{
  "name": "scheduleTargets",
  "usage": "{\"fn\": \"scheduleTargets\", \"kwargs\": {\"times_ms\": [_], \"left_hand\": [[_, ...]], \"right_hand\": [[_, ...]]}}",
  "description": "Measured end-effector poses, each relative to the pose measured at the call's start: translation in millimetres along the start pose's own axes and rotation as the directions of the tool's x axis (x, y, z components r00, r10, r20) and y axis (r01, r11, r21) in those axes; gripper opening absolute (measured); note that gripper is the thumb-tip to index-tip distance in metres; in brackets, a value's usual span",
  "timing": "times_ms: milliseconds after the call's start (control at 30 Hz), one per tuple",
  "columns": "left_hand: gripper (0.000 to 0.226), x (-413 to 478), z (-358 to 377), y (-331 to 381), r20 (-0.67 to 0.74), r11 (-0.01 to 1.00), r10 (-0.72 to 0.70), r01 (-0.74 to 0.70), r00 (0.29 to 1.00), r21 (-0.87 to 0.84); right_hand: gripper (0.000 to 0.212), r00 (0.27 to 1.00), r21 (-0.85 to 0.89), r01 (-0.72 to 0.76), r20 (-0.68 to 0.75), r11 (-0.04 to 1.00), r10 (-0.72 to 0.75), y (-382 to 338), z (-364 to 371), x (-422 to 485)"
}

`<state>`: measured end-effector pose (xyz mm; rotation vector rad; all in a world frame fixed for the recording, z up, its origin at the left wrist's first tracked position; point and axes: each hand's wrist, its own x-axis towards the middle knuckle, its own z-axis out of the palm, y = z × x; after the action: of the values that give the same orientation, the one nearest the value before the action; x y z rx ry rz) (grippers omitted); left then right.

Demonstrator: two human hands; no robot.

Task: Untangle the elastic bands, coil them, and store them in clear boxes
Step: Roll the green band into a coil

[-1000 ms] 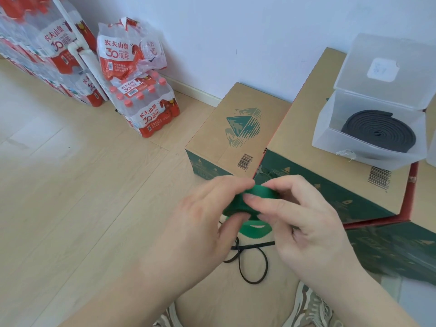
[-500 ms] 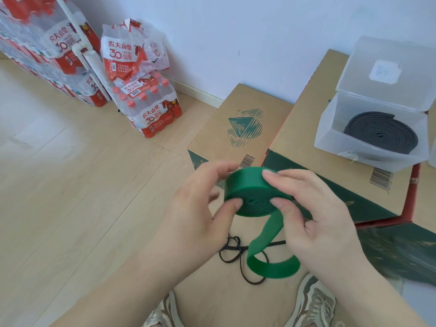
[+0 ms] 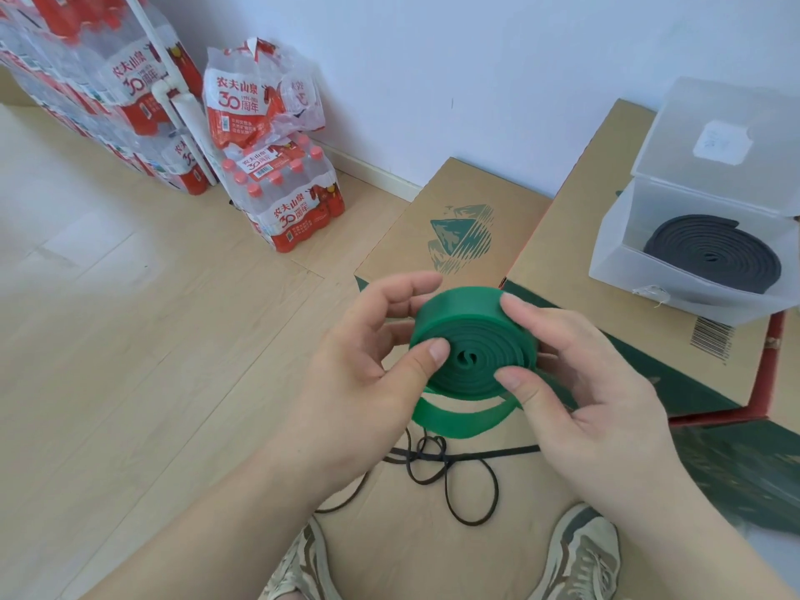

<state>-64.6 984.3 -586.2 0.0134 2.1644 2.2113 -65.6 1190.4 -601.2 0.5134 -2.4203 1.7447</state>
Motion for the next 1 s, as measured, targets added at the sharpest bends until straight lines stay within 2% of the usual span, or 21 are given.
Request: {"fn": "scheduleTargets", "kwargs": {"times_ms": [33,67,133,167,200,267,367,467,567,633,667,733,767,800,867,933,1000], "left_hand": [[0.049,-0.2,0.1,-2.0,0.001,0.999,-0.012,0.012,1.000,0.048],[0.052,-1.2,-0.6,-2.9,0.010,0.985,0.023,-0.024,1.000,0.172],[0.059,-4.6,-1.8,-2.0,0.108,0.841,0.188,-0.216,0.976,0.495],[0.059,-5.9,-0.9,-1.9,0.181,0.757,0.253,-0.311,0.950,0.574],[0.057,-6.2,-0.3,-1.3,0.238,0.715,0.266,-0.357,0.934,0.601],[0.052,-5.5,0.1,-0.8,0.255,0.722,0.232,-0.341,0.939,0.602],[0.050,-5.1,-1.0,-2.6,0.163,0.836,0.157,-0.219,0.974,0.503],[0.049,-6.1,-2.3,-2.2,0.040,0.951,0.104,-0.111,0.994,0.290],[0.051,-4.4,-1.1,-2.6,-0.012,0.991,0.034,-0.032,0.999,0.127],[0.050,-4.7,-1.3,-3.0,-0.001,0.981,0.030,-0.030,1.000,0.191],[0.049,-5.6,-2.0,-2.7,0.016,0.948,0.065,-0.066,0.998,0.310],[0.051,-7.5,-2.8,-2.2,0.112,0.783,0.188,-0.218,0.976,0.582],[0.051,-7.9,-2.7,-3.1,0.170,0.721,0.222,-0.280,0.960,0.634],[0.050,-7.5,-2.8,-3.0,0.211,0.701,0.213,-0.300,0.954,0.647],[0.044,-6.3,-4.1,-2.2,0.219,0.733,0.173,-0.274,0.960,0.623],[0.041,-5.9,-6.2,-2.8,0.171,0.828,0.102,-0.179,0.980,0.532],[0.039,-6.0,-6.6,-1.2,0.106,0.917,0.043,-0.081,0.993,0.391]], "right_hand": [[0.052,1.000,-0.007,-0.001,0.005,1.000,0.002,1.8,0.4,0.0],[0.050,1.000,-0.034,0.004,0.015,0.999,-0.003,3.7,1.1,-0.2],[0.049,0.999,-0.142,0.039,0.041,0.989,-0.034,5.5,3.0,-1.4],[0.048,0.997,-0.185,0.054,0.062,0.981,-0.044,5.4,3.9,-2.7],[0.046,0.996,-0.202,0.053,0.082,0.978,-0.037,4.9,4.4,-3.9],[0.044,0.996,-0.160,-0.018,0.079,0.987,0.031,3.7,6.2,-6.0],[0.044,0.992,0.003,-0.128,-0.022,0.992,0.128,2.6,5.4,-5.7],[0.050,0.994,-0.016,-0.101,-0.038,0.995,0.100,-0.2,2.1,-1.7],[0.058,0.998,-0.030,-0.059,0.003,0.998,0.060,-0.3,3.0,-0.6],[0.055,0.999,-0.041,-0.045,0.013,0.998,0.045,2.4,4.2,-0.6],[0.053,0.999,-0.060,-0.034,0.029,0.998,0.036,4.5,3.7,-0.3],[0.050,0.996,-0.144,-0.002,0.083,0.990,0.014,6.3,4.1,-1.0],[0.047,0.994,-0.176,0.007,0.108,0.984,0.012,6.0,5.6,-1.9],[0.045,0.992,-0.186,0.003,0.124,0.983,0.021,5.1,7.3,-2.9],[0.042,0.991,-0.141,-0.069,0.102,0.988,0.084,2.5,9.1,-3.0],[0.039,0.989,-0.046,-0.143,0.041,0.989,0.145,1.3,7.5,-1.1],[0.036,0.991,-0.014,-0.131,0.013,0.991,0.131,0.3,4.6,1.1]]}}
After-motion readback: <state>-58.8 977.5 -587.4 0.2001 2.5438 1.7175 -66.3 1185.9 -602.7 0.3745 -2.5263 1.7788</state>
